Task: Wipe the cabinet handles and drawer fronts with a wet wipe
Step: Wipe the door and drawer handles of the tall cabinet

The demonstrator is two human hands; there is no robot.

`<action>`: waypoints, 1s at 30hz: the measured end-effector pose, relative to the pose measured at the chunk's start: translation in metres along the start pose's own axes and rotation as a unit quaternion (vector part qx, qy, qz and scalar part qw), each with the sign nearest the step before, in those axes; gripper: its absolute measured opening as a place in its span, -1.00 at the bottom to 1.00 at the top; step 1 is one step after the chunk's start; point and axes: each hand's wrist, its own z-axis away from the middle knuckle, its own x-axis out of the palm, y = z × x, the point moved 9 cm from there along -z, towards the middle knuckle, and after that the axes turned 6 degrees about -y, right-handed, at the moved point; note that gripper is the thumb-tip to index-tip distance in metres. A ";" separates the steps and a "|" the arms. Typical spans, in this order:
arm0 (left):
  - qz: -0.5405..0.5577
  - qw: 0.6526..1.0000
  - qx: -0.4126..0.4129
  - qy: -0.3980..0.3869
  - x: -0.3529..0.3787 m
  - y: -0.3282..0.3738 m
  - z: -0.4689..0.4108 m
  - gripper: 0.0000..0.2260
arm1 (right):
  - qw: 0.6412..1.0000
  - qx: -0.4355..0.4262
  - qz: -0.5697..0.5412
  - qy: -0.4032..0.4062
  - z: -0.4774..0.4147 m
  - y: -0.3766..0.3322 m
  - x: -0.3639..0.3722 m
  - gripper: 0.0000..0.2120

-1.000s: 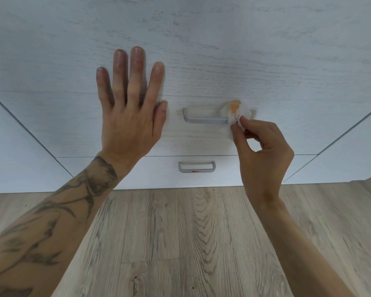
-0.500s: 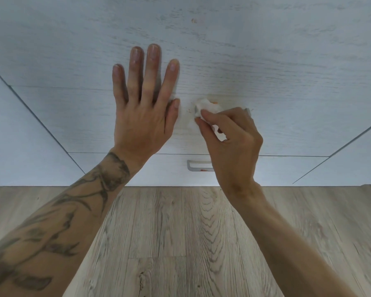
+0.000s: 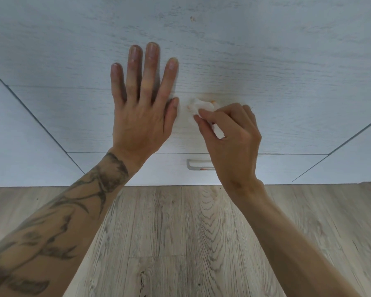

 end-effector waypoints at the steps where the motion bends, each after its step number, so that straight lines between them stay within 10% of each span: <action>1: 0.000 1.000 0.001 -0.002 -0.001 0.000 0.000 -0.43 | 1.000 0.010 -0.006 0.005 0.003 0.004 -0.004 -0.94; 13: 0.042 0.999 -0.016 -0.020 -0.014 0.001 0.002 -0.45 | 0.983 0.179 -0.025 0.045 0.045 0.064 -0.058 -0.91; 30: 0.131 0.971 -0.020 -0.200 0.029 0.026 0.128 -0.42 | 0.960 0.218 -0.088 -0.153 0.130 0.094 0.036 -0.90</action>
